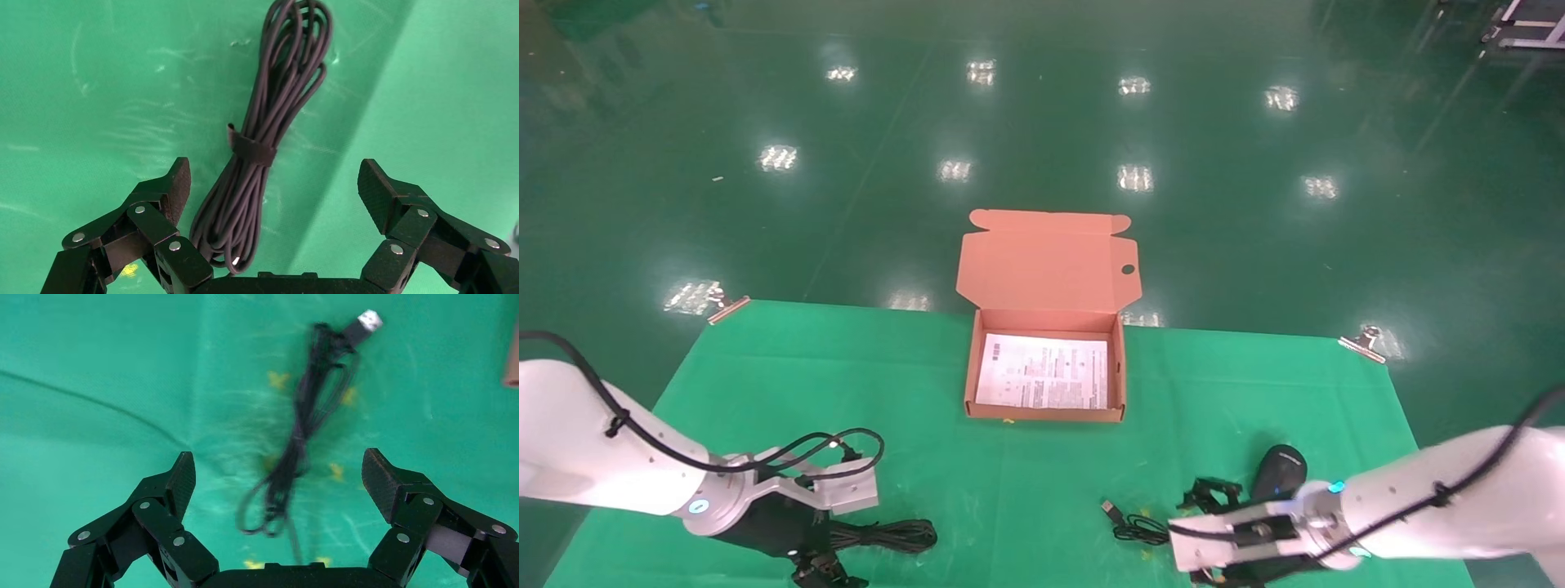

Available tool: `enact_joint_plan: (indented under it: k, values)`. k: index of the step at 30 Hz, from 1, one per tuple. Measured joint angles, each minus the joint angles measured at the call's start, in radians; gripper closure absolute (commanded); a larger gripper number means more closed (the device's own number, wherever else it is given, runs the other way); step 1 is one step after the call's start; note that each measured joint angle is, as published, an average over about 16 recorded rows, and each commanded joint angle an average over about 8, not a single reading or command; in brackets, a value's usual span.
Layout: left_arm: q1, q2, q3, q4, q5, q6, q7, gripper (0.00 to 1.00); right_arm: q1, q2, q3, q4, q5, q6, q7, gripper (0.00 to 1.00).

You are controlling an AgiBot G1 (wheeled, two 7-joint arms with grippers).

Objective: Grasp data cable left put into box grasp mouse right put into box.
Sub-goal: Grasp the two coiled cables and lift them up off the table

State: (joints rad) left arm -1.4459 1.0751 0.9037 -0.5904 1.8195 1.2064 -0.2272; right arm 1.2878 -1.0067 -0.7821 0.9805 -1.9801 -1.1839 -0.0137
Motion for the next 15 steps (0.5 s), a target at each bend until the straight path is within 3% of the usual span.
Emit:
enact_joint_plan:
  k: [4,5,15]
  values:
    - [-0.002,0.010,-0.002,0.035,-0.003,-0.012,0.014,0.87,0.002,-0.018,-0.003,-0.028,-0.010,0.019,-0.003,0.94]
    - [-0.002,0.012,-0.003,0.040,-0.003,-0.015,0.017,0.97,0.003,-0.021,-0.004,-0.031,-0.013,0.022,-0.003,1.00]
    - [-0.003,0.014,-0.004,0.048,-0.005,-0.019,0.020,1.00,0.003,-0.025,-0.005,-0.037,-0.017,0.028,-0.004,1.00]
